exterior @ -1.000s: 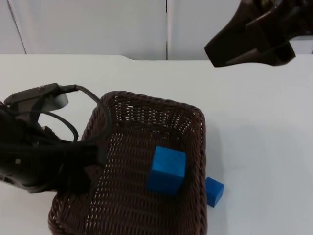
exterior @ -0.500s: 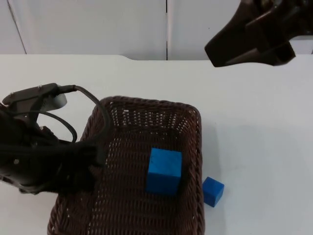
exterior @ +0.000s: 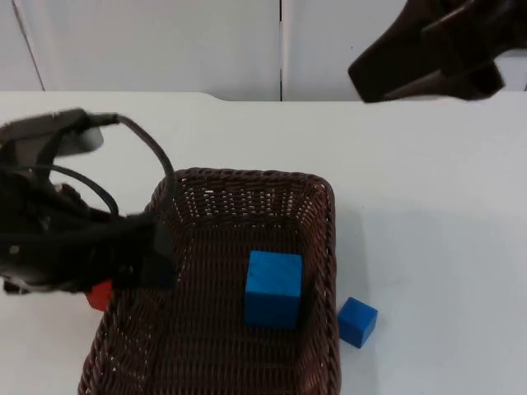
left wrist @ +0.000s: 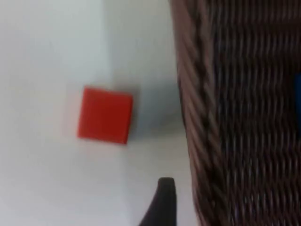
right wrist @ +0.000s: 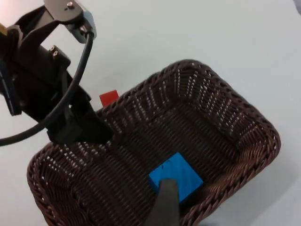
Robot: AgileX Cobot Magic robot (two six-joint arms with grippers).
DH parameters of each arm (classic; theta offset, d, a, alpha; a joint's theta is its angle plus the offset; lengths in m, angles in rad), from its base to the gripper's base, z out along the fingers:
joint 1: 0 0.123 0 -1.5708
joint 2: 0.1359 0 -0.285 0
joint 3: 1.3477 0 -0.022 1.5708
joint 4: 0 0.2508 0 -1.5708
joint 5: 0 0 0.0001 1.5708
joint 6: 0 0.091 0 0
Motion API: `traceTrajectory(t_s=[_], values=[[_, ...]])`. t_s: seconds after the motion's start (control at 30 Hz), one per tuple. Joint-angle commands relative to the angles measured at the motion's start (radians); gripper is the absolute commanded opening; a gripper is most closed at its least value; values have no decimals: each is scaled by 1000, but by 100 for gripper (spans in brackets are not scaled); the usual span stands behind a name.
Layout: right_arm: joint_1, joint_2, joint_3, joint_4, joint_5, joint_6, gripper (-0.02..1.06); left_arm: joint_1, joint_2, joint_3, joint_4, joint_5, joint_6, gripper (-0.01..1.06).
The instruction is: Pick up the basket with the left hand and place the largest block into the basket with the right hand.
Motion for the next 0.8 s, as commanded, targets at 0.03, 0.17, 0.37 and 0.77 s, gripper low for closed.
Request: traceTrajectory(t_s=[0.03, 0.17, 0.37, 0.77], values=[[-2, -54, 3, -22, -10, -4, 69, 0, -66, 0, 44, -33, -2, 75], [-2, -107, 3, -22, -10, -8, 69, 0, -137, 0, 49, -50, -2, 75], [-2, -172, 3, -22, 6, -8, 69, 0, -242, 0, 49, -52, -2, 75], [-2, -353, 130, -22, 19, -8, 69, 0, -566, 0, 95, 22, -2, 75]])
